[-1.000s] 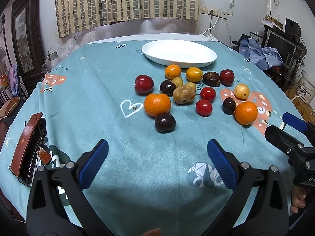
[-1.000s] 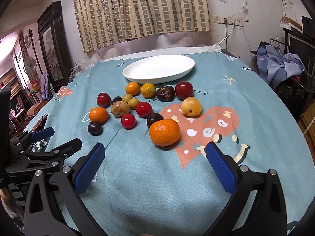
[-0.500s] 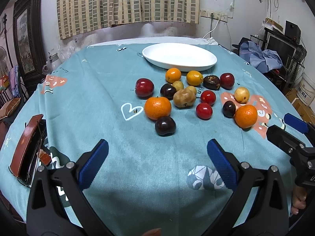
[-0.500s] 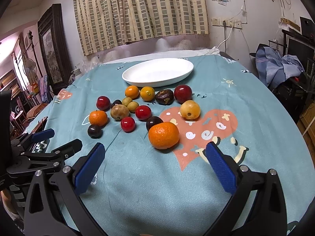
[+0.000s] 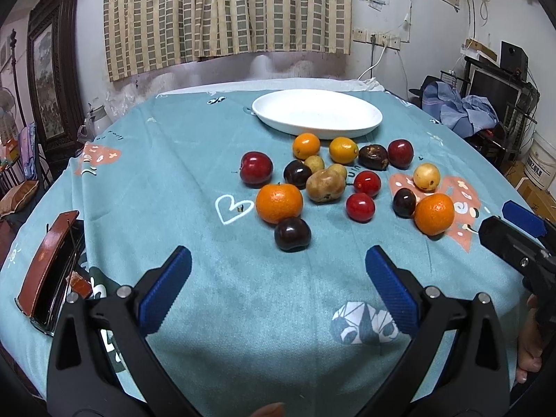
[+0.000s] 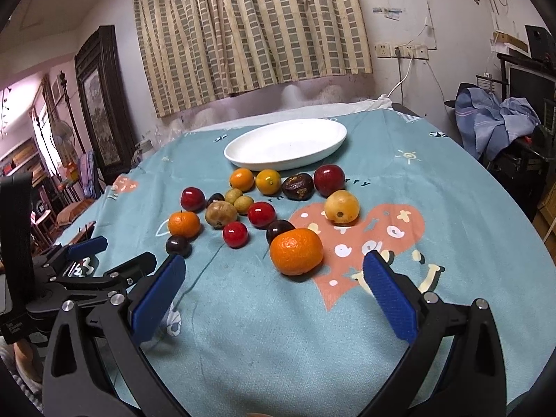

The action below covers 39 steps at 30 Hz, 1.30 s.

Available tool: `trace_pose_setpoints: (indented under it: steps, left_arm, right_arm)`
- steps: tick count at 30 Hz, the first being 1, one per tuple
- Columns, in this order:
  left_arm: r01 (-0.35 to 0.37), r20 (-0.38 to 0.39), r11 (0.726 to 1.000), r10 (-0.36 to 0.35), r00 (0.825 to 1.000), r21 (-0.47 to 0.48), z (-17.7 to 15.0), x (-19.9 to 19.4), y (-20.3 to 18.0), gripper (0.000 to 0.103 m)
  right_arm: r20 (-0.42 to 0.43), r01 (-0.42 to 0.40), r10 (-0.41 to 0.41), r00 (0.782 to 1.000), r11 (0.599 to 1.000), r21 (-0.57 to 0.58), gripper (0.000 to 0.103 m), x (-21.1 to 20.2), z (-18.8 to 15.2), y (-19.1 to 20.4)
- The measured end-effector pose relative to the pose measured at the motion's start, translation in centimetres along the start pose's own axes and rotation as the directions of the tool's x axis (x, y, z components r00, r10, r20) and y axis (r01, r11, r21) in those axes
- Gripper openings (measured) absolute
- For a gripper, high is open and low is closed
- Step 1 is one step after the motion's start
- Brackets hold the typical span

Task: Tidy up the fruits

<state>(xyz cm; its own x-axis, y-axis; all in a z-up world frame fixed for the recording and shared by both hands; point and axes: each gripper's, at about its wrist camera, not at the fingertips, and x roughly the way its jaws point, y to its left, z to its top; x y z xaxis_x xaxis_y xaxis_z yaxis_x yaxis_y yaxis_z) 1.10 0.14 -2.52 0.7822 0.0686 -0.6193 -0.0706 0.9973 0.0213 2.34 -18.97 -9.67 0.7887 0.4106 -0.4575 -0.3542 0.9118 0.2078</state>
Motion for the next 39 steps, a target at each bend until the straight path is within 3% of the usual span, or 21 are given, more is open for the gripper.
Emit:
trace_pose_setpoints:
  steps: [31, 39]
  left_arm:
    - [0.014, -0.013, 0.999, -0.014, 1.0, 0.04, -0.2, 0.3, -0.6, 0.101]
    - [0.038, -0.043, 0.994, -0.034, 0.999, 0.101, -0.3, 0.7, -1.5, 0.101]
  right_arm:
    - [-0.045, -0.02, 0.019, 0.999, 1.0, -0.017, 0.102, 0.8, -0.4, 0.5]
    - [-0.074, -0.042, 0.042, 0.996, 0.999, 0.001, 0.102, 1.2, -0.4, 0.1]
